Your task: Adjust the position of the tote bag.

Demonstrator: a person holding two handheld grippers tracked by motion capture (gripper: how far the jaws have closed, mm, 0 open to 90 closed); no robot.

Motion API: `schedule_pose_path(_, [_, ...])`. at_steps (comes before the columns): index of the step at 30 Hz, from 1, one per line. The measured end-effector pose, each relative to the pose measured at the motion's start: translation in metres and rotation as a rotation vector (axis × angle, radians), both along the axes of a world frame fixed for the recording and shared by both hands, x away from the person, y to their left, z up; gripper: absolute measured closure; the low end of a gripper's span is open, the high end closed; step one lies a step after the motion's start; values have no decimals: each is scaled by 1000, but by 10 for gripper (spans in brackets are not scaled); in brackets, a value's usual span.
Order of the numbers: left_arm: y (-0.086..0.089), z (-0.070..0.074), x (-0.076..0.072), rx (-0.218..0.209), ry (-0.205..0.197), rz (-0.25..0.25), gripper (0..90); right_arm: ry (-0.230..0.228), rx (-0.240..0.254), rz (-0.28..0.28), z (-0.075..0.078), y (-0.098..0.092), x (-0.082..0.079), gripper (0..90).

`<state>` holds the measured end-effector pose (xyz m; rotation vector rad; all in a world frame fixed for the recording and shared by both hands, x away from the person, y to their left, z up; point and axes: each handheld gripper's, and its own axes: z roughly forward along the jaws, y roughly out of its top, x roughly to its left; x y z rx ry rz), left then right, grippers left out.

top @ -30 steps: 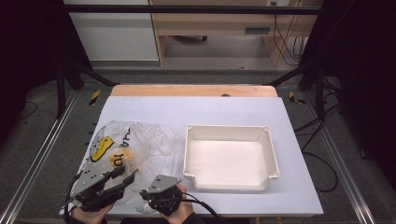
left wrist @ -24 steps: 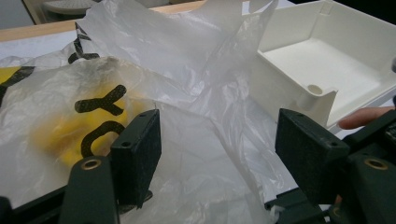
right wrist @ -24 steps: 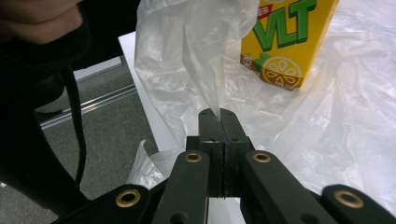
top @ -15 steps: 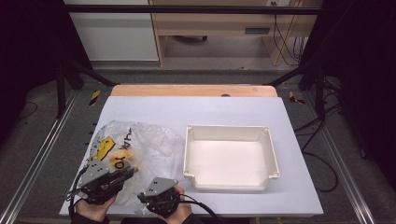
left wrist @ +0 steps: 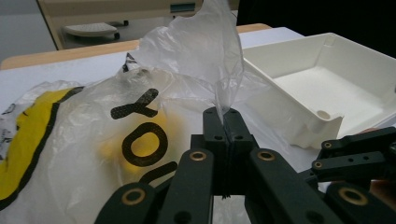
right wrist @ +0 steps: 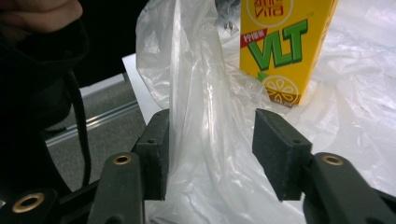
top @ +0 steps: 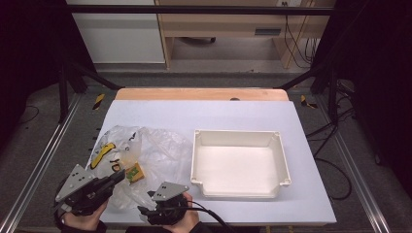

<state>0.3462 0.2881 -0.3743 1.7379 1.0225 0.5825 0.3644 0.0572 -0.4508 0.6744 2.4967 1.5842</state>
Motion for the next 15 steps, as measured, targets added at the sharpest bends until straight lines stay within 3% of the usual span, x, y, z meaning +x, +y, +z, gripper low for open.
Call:
schedule_pose_path(3, [4,0,-3,5,-9,17,894,8,0,11,3,-1,0,618])
schedule_pose_path(4, [4,0,-3,5,-9,17,894,8,0,11,3,-1,0,618])
schedule_pose_path(7, [5,-3,-6,44,-14,43,895,24,-12,14,2,1,3,770])
schedule_pose_path(8, [5,-3,-6,44,-14,43,895,24,-12,14,2,1,3,770])
schedule_pose_path(9, [5,-5,-7,51,-12,47,895,18,-20,14,3,2,2,860])
schedule_pose_path(15, [12,-13,-11,51,-2,65,895,-5,-30,-3,4,3,3,894])
